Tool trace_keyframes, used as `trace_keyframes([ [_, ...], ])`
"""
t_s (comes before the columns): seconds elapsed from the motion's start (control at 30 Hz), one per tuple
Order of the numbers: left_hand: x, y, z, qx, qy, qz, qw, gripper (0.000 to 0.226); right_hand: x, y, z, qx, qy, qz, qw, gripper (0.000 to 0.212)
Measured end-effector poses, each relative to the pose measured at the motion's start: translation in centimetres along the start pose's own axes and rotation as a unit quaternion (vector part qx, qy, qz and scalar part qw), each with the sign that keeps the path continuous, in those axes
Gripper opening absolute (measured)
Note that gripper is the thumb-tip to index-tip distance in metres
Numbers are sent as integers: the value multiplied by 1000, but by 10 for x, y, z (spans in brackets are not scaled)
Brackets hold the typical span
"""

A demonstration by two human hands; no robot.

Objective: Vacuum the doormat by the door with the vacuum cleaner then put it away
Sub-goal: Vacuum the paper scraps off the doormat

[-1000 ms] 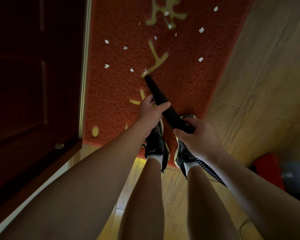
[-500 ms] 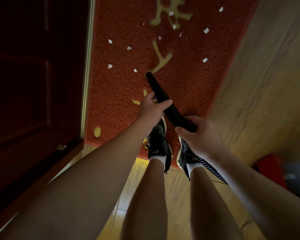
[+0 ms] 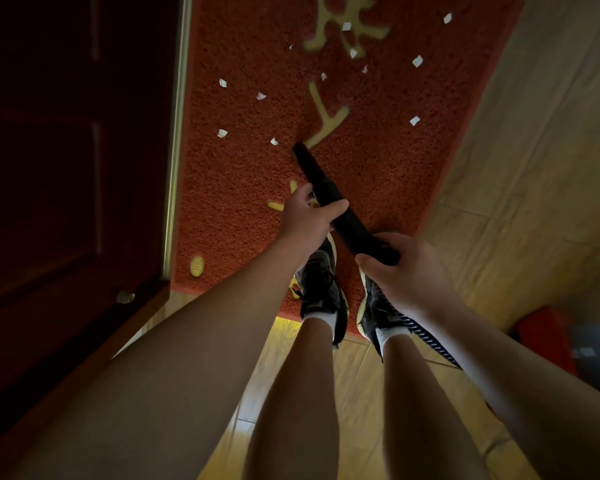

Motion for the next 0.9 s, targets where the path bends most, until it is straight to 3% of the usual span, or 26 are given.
trace_keyframes([
  [0.2,1,2,-4,-1,17,-6,1000,24,-2,-2,3,-4,18,-4,1000,16],
  [0.57,4,1,-26,30,8,-6,1000,41,-18,-10,15,-19,26,-42,999,13],
  [0.9,10,0,-31,29,11,1,1000,42,-26,-17,16,-13,45,-60,997,13],
])
Point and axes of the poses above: each hand's wrist, its own y-axis away from the middle knuckle, its own z-axis out of the palm, x = y × z, the point moved 8 cm from there along -y, towards the middle knuckle, and after that the axes turned 6 degrees about -z, right-handed, at the moved point
